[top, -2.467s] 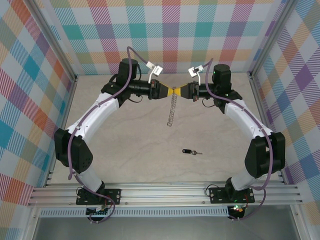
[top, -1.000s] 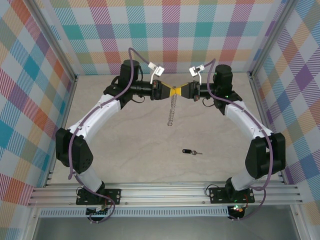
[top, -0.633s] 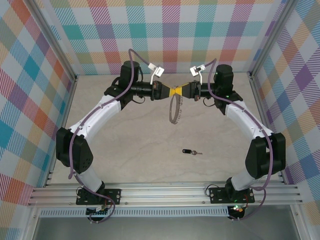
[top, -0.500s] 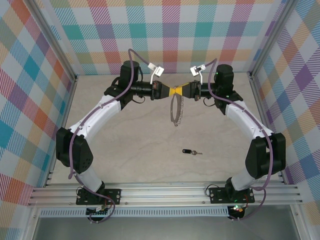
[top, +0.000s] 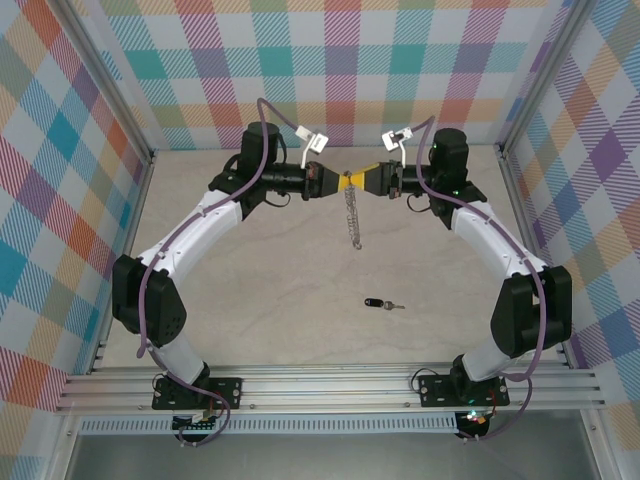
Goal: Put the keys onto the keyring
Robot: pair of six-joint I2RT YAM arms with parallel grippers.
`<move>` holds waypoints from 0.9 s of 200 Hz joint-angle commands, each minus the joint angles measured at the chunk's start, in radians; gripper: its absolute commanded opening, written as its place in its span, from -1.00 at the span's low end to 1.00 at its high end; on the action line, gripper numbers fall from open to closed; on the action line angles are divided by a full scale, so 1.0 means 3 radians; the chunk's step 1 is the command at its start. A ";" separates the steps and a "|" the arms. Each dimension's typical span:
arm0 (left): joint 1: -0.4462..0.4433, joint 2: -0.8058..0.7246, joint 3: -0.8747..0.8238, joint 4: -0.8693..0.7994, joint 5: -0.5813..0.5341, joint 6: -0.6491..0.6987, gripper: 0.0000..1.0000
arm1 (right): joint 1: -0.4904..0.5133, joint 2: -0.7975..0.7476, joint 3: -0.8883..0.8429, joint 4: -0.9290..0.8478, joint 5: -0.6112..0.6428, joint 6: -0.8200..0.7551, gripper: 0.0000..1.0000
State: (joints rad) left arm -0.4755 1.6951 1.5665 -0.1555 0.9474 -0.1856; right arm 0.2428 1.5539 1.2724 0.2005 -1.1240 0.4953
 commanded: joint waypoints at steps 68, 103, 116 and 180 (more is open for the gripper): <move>-0.0039 -0.0189 0.0031 -0.0230 -0.0758 0.0888 -1.00 | -0.0272 -0.0519 -0.0175 -0.0435 0.1175 0.0219 0.33; -0.0100 -0.0325 -0.0248 0.0129 -0.1150 0.1073 -1.00 | -0.0241 -0.0635 -0.0382 -0.0540 0.1702 0.0265 0.68; -0.0102 -0.0321 -0.0244 0.0156 -0.1170 0.1055 -1.00 | -0.0200 -0.0671 -0.0415 -0.0673 0.1933 0.0171 0.78; -0.0102 -0.0261 -0.0172 0.0268 -0.0746 0.1037 -1.00 | -0.0191 -0.0457 -0.0410 -0.0407 0.1318 -0.0084 0.41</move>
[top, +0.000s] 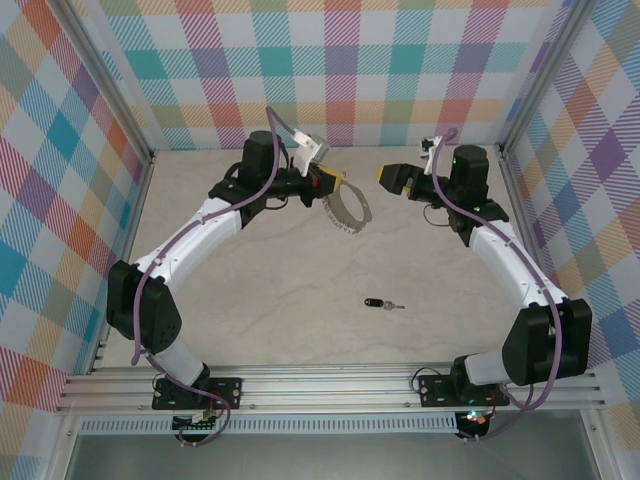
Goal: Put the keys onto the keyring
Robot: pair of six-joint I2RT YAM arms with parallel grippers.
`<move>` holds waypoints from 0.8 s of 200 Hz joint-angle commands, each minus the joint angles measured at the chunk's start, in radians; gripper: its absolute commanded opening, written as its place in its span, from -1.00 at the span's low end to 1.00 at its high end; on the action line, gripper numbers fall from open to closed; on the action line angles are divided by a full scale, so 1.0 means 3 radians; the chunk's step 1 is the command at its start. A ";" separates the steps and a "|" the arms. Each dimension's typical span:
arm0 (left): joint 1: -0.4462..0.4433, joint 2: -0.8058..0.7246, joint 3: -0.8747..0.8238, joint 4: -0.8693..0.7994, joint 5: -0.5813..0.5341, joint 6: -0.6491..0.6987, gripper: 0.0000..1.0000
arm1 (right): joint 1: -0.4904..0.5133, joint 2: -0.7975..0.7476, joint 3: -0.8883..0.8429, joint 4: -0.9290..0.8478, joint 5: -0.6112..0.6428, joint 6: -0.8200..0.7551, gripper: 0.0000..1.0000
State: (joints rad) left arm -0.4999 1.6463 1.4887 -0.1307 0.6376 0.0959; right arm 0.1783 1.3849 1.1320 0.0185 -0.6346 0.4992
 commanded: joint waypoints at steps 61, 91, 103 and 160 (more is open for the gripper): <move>-0.0021 -0.0042 0.0304 0.0013 0.0947 0.0116 -1.00 | 0.0105 0.0008 -0.0128 0.0677 -0.0694 0.0110 0.15; -0.0021 0.0005 0.0421 -0.0075 0.1263 0.0115 -1.00 | 0.0101 -0.0211 -0.0227 0.0716 -0.0740 0.0096 0.04; -0.0021 0.0043 0.0493 -0.0151 0.1367 0.0123 -1.00 | 0.0101 -0.0319 -0.0267 0.0713 -0.0758 0.0100 0.00; -0.0021 0.0106 0.0612 -0.0284 0.1538 0.0146 -1.00 | 0.0103 -0.0698 -0.0411 0.0853 -0.0886 0.0322 -0.15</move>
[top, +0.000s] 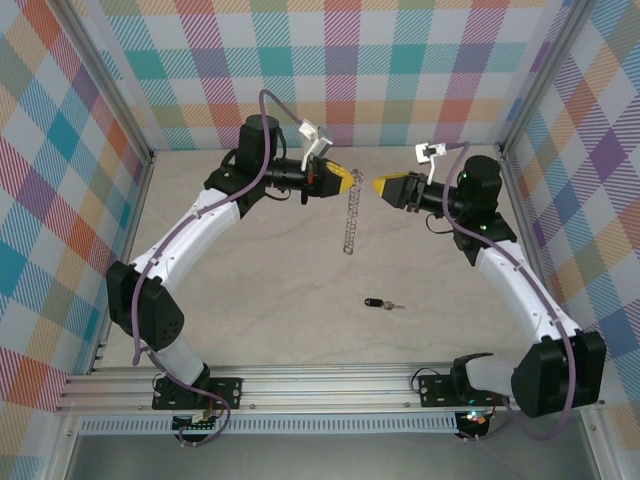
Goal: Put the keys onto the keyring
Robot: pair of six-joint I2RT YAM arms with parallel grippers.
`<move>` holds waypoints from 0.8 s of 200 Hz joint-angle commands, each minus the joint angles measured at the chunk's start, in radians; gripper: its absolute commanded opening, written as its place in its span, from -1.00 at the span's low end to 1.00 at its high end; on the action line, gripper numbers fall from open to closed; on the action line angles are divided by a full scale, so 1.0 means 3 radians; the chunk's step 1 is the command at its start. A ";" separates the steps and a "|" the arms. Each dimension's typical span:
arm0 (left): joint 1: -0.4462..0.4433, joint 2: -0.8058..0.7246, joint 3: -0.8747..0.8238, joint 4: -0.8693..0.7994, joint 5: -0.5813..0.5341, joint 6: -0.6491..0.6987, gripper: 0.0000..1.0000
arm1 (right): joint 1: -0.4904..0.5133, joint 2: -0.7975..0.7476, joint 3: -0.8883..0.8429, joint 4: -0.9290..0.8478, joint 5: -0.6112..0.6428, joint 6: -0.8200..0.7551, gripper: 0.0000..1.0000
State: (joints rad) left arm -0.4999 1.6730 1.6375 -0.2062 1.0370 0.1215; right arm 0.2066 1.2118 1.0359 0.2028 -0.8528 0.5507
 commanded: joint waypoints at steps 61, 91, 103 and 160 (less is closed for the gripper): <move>-0.0023 0.0053 0.0242 -0.0174 0.0384 0.0102 -1.00 | 0.0083 -0.0009 -0.0004 0.0500 -0.0277 0.0377 -0.25; -0.0031 0.0080 0.0316 -0.0293 0.0454 0.0136 -1.00 | 0.0143 0.0093 0.0051 0.0569 -0.0317 0.0389 -0.31; -0.0035 0.0099 0.0347 -0.0363 0.0476 0.0160 -1.00 | 0.0170 0.0111 0.0065 0.0590 -0.0327 0.0386 -0.32; -0.0067 0.0150 0.0439 -0.0540 0.0526 0.0245 -1.00 | 0.0252 0.0168 0.0111 0.0642 -0.0376 0.0336 -0.32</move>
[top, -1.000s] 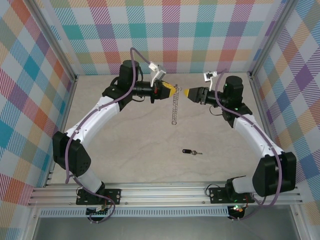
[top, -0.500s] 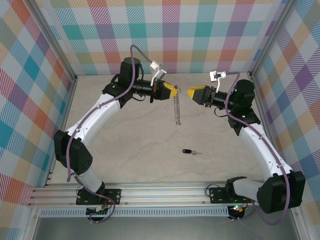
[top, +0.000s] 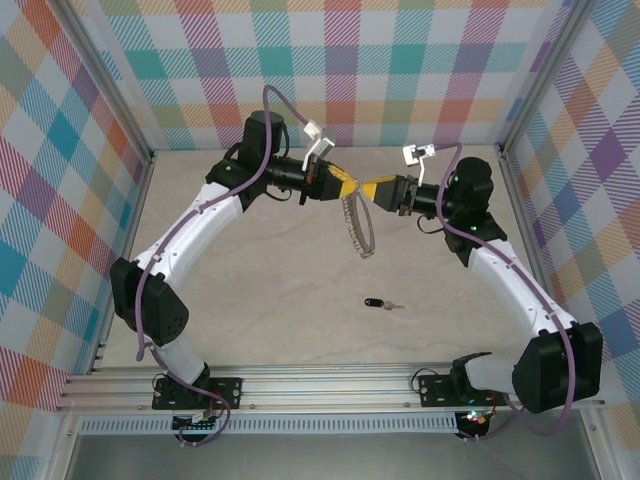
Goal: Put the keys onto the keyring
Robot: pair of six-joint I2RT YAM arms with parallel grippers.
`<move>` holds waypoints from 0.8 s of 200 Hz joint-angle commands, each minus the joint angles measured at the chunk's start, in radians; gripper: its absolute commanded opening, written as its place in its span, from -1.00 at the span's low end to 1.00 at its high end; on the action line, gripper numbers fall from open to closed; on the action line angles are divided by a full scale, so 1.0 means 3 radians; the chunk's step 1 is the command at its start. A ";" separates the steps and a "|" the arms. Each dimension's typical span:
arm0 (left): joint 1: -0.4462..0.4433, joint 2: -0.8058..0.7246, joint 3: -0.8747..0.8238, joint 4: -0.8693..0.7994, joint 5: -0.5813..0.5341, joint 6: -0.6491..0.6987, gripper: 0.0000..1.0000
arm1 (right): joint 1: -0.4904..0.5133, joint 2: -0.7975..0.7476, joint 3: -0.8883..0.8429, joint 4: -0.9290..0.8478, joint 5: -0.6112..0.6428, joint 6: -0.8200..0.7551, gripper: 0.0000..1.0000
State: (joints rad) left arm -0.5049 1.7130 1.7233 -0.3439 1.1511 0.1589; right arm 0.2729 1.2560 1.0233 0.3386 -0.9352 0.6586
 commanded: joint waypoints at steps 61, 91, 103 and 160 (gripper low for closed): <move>-0.0069 0.0042 0.0190 -0.0160 0.0156 0.0157 -1.00 | 0.0035 0.0081 0.0214 0.0206 -0.0150 -0.0028 -0.50; -0.0071 0.0052 0.0197 -0.0173 0.0156 0.0165 -1.00 | 0.0036 0.0089 0.0225 0.0230 -0.0259 -0.0021 -0.59; -0.0071 0.0054 0.0210 -0.0173 0.0157 0.0166 -1.00 | 0.0036 0.0080 0.0222 0.0224 -0.0329 -0.0036 -0.60; -0.0072 0.0098 0.0273 -0.0217 0.0166 0.0181 -1.00 | 0.0038 0.0028 0.0209 0.0002 -0.0434 -0.0227 -0.68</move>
State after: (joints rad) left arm -0.5167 1.7348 1.7630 -0.4007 1.1698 0.1879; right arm 0.2768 1.2800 1.0569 0.3504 -1.0168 0.6357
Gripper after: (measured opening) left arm 0.049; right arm 0.188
